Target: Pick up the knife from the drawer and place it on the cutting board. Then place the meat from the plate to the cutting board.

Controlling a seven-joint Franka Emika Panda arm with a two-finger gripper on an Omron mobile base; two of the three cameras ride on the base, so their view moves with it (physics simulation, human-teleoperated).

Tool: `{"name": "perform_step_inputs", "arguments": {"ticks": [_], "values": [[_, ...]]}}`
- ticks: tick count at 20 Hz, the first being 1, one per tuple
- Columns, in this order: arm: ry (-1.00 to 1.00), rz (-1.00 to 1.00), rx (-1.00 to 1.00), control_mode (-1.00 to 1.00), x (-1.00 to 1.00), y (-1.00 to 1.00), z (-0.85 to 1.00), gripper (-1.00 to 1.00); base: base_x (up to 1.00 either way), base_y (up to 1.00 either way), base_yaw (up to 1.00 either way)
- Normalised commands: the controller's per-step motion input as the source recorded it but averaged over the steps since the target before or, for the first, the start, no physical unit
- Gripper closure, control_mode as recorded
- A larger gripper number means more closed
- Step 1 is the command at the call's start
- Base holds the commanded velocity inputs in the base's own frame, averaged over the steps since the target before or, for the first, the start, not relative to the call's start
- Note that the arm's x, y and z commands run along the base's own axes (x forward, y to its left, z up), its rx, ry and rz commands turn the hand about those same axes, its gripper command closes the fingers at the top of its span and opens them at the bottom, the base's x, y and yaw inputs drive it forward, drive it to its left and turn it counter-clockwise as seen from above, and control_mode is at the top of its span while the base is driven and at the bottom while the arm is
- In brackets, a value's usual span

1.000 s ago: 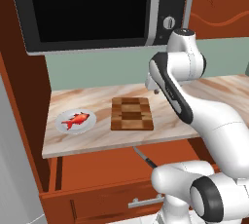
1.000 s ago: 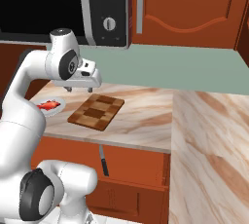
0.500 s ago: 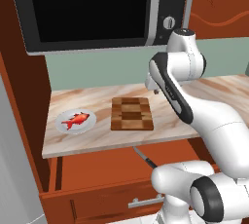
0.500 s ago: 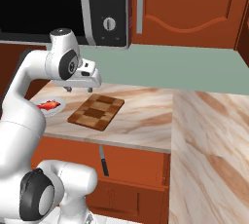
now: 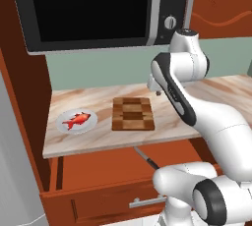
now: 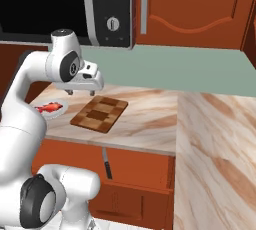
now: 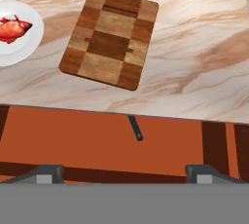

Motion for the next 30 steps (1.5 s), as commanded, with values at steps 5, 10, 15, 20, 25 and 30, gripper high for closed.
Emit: {"name": "perform_step_inputs", "arguments": {"ticks": [5, 10, 15, 20, 25, 30], "values": [[0.00, 0.00, 0.00, 1.00, 0.00, 0.00, 0.00, -1.00, -0.57, 0.05, 0.00], [0.00, 0.00, 0.00, 1.00, 0.00, 0.00, 0.00, -1.00, -0.50, 0.12, 0.00], [0.00, 0.00, 0.00, 1.00, 0.00, 0.00, 0.00, -1.00, -0.30, 0.42, 0.00], [0.00, 0.00, 0.00, 1.00, 0.00, 0.00, 0.00, -1.00, -0.03, 0.42, 0.00], [0.00, 0.00, 0.00, 1.00, 0.00, 0.00, 0.00, -1.00, 0.02, 0.36, -0.04], [0.00, 0.00, 0.00, 1.00, 0.00, 0.00, 0.00, -1.00, 0.00, 0.01, -0.01]]}}
